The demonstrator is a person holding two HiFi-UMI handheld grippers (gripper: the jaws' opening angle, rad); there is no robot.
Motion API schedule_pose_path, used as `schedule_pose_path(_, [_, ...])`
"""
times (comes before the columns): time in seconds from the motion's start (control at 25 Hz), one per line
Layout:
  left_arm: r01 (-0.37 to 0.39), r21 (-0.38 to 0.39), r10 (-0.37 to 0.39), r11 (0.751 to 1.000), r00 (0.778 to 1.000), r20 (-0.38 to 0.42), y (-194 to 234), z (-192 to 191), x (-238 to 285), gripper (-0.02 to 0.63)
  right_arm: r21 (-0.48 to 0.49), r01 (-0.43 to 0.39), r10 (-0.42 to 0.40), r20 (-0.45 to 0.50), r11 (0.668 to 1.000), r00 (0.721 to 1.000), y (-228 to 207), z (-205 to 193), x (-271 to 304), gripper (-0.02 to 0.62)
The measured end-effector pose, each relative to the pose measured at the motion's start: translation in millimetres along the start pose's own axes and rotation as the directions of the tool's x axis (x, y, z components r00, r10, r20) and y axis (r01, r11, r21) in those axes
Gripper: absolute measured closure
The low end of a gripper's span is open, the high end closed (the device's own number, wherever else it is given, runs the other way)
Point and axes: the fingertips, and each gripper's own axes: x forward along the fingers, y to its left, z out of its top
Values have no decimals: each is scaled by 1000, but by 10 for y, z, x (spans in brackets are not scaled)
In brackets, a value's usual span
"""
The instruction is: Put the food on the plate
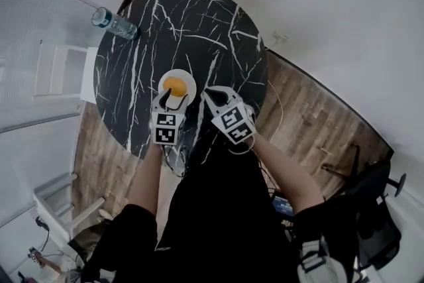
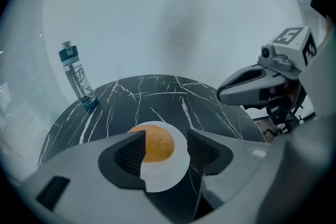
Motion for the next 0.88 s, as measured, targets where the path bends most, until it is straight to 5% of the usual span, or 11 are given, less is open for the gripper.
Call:
schedule_pose_path(0.24, [-49, -56, 53, 997, 995, 80, 33, 51, -386, 365, 8, 3, -4, 58, 1000, 998, 261, 252, -3, 598])
schedule_pose_path(0.36, [-80, -168, 104, 983, 985, 137, 104, 75, -649, 376, -11, 4, -3, 90, 1000, 996, 424, 389, -45, 598])
schedule_pose_path(0.52, [-129, -305, 195, 944, 961, 198, 203, 42, -1096, 488, -26, -18, 21, 129, 1000, 991, 695, 583, -167, 598])
schedule_pose_path(0.88, [-200, -386, 321, 900, 904, 281, 104, -126, -1866, 576, -146, -2, 31, 196, 989, 980, 1235, 864, -587, 598])
